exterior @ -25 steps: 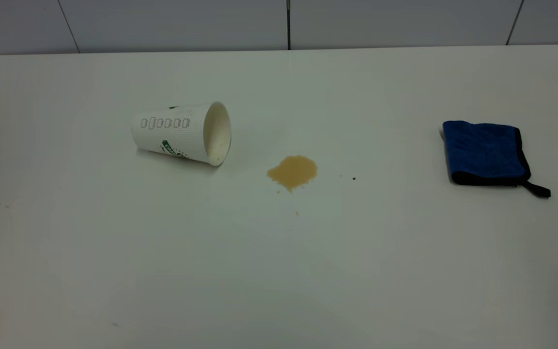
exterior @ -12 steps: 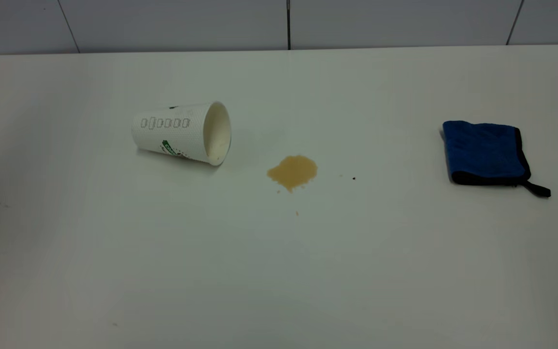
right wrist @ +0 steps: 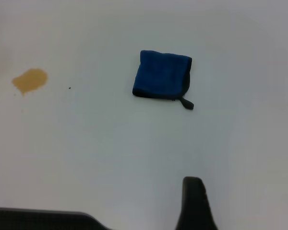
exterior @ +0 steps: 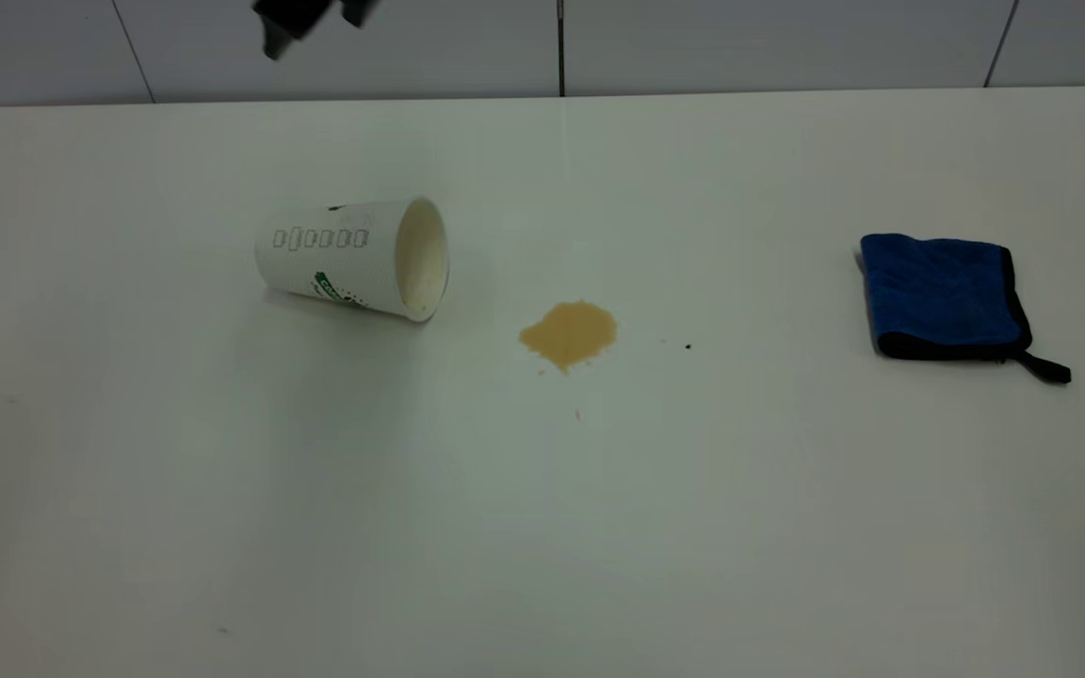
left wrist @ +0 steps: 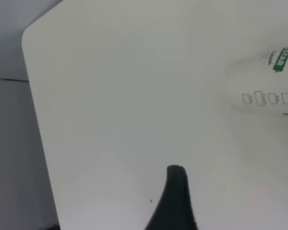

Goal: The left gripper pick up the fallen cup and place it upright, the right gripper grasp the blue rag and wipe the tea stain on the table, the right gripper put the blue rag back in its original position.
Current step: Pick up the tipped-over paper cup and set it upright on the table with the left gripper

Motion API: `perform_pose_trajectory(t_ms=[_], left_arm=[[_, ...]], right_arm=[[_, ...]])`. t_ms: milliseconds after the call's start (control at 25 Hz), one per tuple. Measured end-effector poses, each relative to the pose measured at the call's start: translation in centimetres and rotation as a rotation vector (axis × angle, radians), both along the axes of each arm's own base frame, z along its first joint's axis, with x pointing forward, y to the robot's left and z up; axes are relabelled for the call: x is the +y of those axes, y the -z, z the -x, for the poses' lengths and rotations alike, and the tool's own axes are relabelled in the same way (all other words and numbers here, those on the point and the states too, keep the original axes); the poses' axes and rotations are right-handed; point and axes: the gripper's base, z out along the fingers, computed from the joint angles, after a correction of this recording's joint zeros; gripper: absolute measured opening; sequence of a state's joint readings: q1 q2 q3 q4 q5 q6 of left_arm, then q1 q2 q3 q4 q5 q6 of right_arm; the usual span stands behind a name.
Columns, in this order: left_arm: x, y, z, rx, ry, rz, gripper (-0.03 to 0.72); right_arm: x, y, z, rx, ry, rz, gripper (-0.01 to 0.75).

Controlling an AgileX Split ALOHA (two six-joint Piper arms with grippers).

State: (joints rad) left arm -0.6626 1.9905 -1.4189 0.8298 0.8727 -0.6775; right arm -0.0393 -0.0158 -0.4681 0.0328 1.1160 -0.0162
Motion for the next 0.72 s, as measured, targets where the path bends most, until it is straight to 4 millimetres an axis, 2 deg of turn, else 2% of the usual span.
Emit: perform_pose_trajectory(t_ms=[80, 360, 720], left_arm=[[-1.2, 2.2, -0.8, 0.007, 0.005, -0.023, 0.711], [-4.6, 7.4, -2.7, 0.019, 0.05, -0.029, 0.699], [-5.8, 12.8, -4.4, 0.0, 0.066, -0.072, 0.691]], right_arm=[[0.0, 0.0, 0.0, 0.0, 0.0, 0.0, 0.563], [0.0, 0.0, 0.0, 0.0, 0.0, 0.0, 0.563], [0.0, 0.0, 0.0, 0.0, 0.0, 0.001, 0.563]])
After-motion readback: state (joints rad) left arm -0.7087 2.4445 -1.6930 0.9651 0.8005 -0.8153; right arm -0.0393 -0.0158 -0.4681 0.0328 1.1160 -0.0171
